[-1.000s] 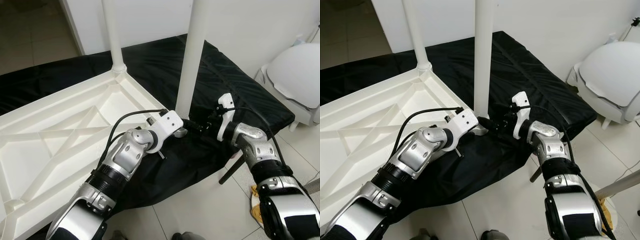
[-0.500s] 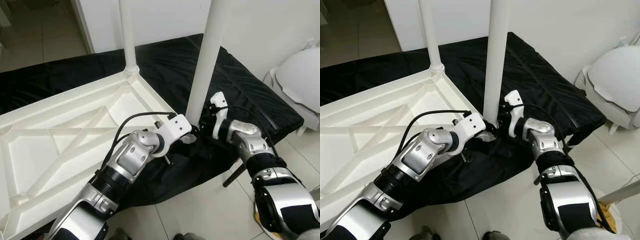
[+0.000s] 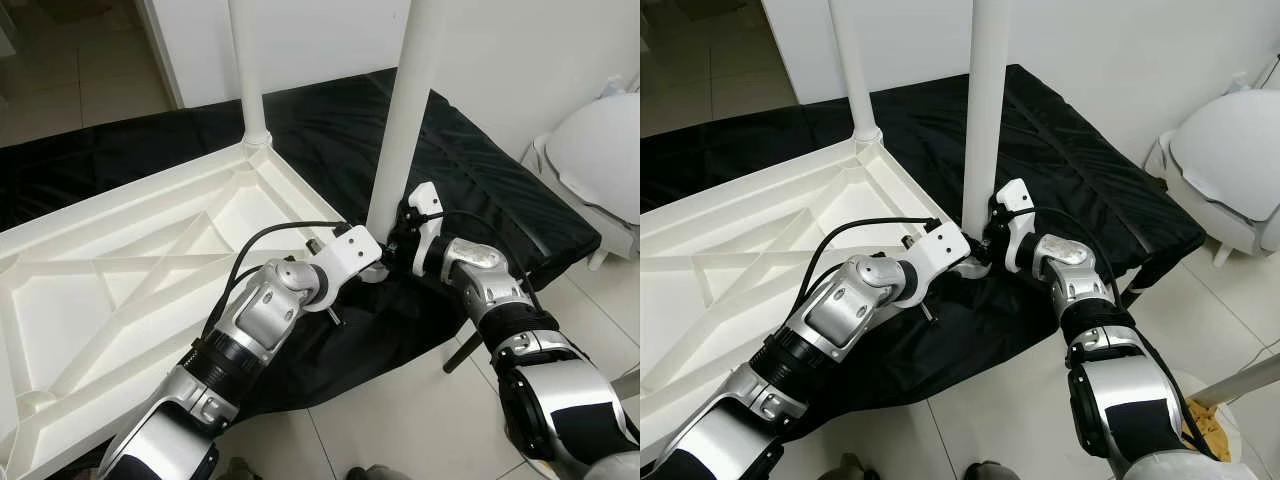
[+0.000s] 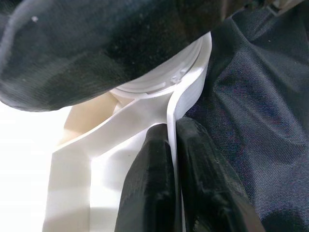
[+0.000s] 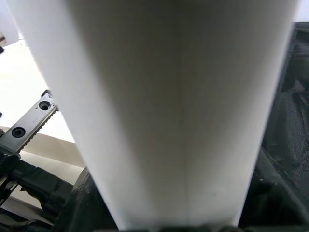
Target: Building children table
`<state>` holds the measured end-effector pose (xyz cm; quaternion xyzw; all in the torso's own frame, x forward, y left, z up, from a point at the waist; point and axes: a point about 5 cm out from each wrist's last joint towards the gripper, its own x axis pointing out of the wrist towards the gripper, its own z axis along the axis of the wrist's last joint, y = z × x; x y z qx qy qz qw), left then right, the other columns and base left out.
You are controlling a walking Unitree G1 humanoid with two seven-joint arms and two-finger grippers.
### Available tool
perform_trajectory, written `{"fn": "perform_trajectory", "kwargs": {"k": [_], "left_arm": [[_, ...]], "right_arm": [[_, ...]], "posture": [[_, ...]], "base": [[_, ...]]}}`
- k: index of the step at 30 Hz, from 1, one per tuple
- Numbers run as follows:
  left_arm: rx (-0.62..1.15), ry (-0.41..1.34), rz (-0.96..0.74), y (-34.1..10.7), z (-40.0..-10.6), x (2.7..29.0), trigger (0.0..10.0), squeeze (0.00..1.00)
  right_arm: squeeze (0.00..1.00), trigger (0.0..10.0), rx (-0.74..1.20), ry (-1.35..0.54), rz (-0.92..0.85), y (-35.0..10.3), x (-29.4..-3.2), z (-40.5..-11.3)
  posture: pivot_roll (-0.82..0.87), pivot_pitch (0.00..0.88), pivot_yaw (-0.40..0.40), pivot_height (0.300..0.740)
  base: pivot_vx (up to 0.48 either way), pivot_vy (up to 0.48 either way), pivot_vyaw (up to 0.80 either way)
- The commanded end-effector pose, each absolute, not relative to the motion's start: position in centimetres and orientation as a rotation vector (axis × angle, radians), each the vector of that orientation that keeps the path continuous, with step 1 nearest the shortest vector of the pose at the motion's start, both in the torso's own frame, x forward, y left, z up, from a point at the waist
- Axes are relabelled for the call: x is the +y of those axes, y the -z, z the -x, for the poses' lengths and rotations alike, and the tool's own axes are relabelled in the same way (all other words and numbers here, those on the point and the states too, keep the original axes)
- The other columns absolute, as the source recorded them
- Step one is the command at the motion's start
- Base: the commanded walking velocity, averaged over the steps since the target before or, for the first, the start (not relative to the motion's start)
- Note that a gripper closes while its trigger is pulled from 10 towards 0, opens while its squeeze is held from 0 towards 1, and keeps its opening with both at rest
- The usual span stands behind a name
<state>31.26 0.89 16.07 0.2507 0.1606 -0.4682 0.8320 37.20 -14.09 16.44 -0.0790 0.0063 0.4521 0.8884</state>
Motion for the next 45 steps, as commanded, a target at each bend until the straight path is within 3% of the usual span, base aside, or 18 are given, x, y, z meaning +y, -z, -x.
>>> {"fn": "perform_trajectory", "kwargs": {"k": [1,2,6,10,12,15,24,29,30,31,32,33,36,37,39,40,45], "left_arm": [[0.27,1.051,-0.54,-17.5,-30.7,-0.4,10.0,0.0],[0.27,1.051,-0.54,-17.5,-30.7,-0.4,10.0,0.0],[0.272,1.045,-0.526,-17.5,-30.5,-0.5,10.0,0.0],[0.273,1.041,-0.521,-17.5,-30.4,-0.4,10.0,0.0],[0.277,1.023,-0.503,-17.5,-30.5,-0.2,10.0,0.0],[0.277,1.018,-0.499,-17.5,-30.5,-0.1,10.0,0.0],[0.275,0.984,-0.475,-17.7,-30.8,0.1,10.0,0.0],[0.273,0.981,-0.471,-17.8,-30.9,0.0,10.0,0.0],[0.268,0.979,-0.473,-17.8,-30.9,-0.1,10.0,0.0],[0.264,0.977,-0.473,-17.9,-31.0,-0.2,10.0,0.0],[0.264,0.977,-0.473,-17.9,-31.0,-0.2,10.0,0.0],[0.261,0.977,-0.473,-18.0,-31.0,-0.2,10.0,0.0],[0.261,0.975,-0.472,-18.0,-31.1,-0.3,10.0,0.0],[0.263,0.975,-0.475,-17.9,-31.1,-0.3,10.0,0.0],[0.266,0.976,-0.479,-17.8,-31.0,-0.4,10.0,0.0],[0.277,0.978,-0.479,-17.6,-30.9,-0.4,10.0,0.0],[0.309,0.972,-0.482,-17.1,-30.9,-0.4,10.0,0.0]], "right_arm": [[0.0,0.0,0.138,-0.838,0.154,-14.3,-15.9,-36.9],[0.0,0.0,0.138,-0.838,0.154,-14.3,-15.9,-36.9],[0.0,0.0,0.154,-0.519,0.084,-13.6,-16.8,-37.5],[0.0,0.0,0.155,-0.411,0.031,-13.5,-16.8,-37.7],[0.0,0.0,0.146,-0.266,-0.026,-13.0,-15.6,-37.3],[0.0,0.0,0.14,-0.227,-0.034,-12.8,-15.3,-37.1],[0.0,0.0,0.092,-0.051,-0.13,-13.0,-9.9,-35.5],[0.0,0.0,0.08,-0.054,-0.127,-13.4,-9.8,-35.4],[0.0,8.0,0.071,-0.075,-0.119,-13.7,-10.1,-35.5],[0.0,10.0,0.055,-0.1,-0.121,-14.0,-10.5,-35.5],[0.0,10.0,0.055,-0.1,-0.121,-14.0,-10.5,-35.5],[1.0,10.0,0.044,-0.138,-0.127,-14.3,-10.9,-35.6],[1.0,10.0,0.014,-0.182,-0.104,-14.9,-11.8,-35.7],[0.83,10.0,0.009,-0.209,-0.081,-15.2,-12.3,-35.8],[0.83,10.0,0.007,-0.233,-0.058,-15.6,-12.8,-35.8],[0.0,10.0,0.006,-0.234,-0.055,-15.8,-13.0,-35.9],[0.0,10.0,-0.026,-0.284,-0.021,-16.5,-13.2,-35.9]], "posture": [[-0.06,0.074,0.0,0.74],[-0.06,0.074,0.0,0.74],[-0.07,0.09,-0.013,0.74],[-0.08,0.092,-0.013,0.74],[-0.08,0.096,-0.012,0.74],[-0.08,0.095,-0.014,0.74],[-0.09,0.089,-0.025,0.74],[-0.09,0.084,-0.03,0.74],[-0.09,0.08,-0.03,0.74],[-0.09,0.08,-0.031,0.74],[-0.09,0.08,-0.031,0.74],[-0.09,0.077,-0.032,0.74],[-0.09,0.072,-0.032,0.74],[-0.09,0.071,-0.032,0.74],[-0.09,0.071,-0.032,0.74],[-0.09,0.068,-0.031,0.74],[-0.09,0.066,-0.025,0.74]], "base": [[0.0,0.0,0.0],[0.0,0.0,0.0],[0.0,0.0,0.0],[0.0,0.0,0.0],[0.0,0.0,0.0],[0.0,0.0,0.0],[0.0,0.0,0.0],[0.0,0.0,0.0],[0.0,0.0,0.0],[0.0,0.0,0.0],[0.0,0.0,0.0],[0.0,0.0,0.0],[0.0,0.0,0.0],[0.0,0.0,0.0],[0.0,0.0,0.0],[0.0,0.0,0.0],[0.0,0.0,0.0]]}}
